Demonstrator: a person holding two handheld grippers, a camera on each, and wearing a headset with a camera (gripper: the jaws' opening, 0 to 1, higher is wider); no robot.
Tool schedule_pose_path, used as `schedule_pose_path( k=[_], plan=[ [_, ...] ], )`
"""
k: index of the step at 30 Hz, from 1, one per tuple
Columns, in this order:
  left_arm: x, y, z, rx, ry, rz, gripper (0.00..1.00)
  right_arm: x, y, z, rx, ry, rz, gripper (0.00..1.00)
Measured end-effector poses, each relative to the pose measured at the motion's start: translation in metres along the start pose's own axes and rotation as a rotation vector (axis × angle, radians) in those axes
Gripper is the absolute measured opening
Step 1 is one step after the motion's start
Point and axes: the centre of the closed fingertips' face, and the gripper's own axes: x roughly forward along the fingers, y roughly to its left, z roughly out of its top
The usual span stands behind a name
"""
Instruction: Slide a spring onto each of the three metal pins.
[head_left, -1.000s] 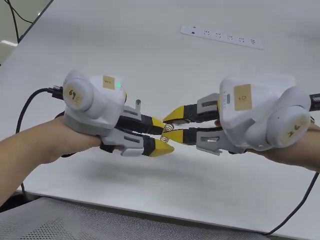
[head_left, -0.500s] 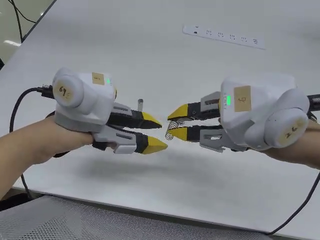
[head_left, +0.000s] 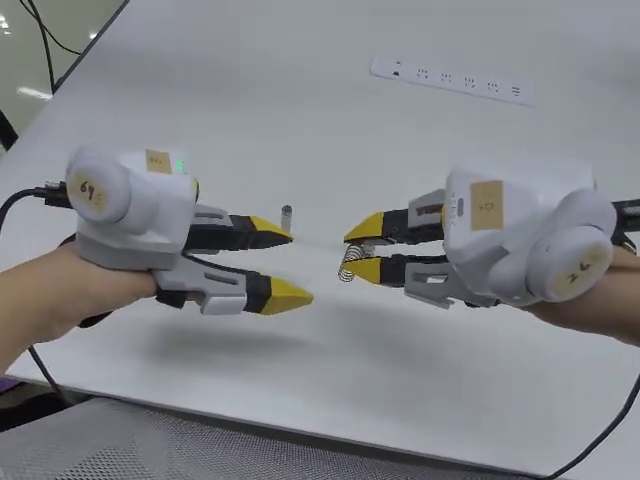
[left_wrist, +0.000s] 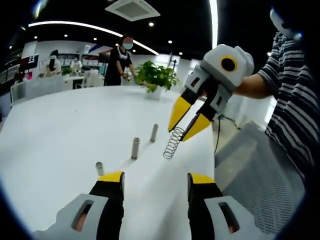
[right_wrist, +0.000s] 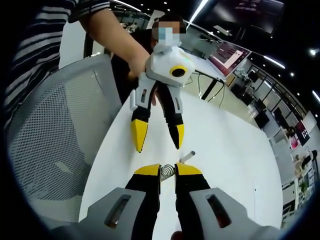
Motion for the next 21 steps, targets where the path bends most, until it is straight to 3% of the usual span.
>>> schedule_pose_path(
  k=[7,12,21],
  plan=[
    [-0.015,0.013,-0.007,-0.013,-0.004,0.058,0.61,0.003,-0.003,-0.002,0.004,0.006,-0.002,0.07],
    [-0.026,0.02,-0.009,-0.026,-0.015,0.084,0.67,0.006,-0.003,-0.004,0.007,0.014,0.008,0.07],
    [-0.035,0.032,-0.009,-0.034,-0.039,0.145,0.93,0.012,-0.007,-0.006,0.025,0.013,0.001,0.07]
  ],
)
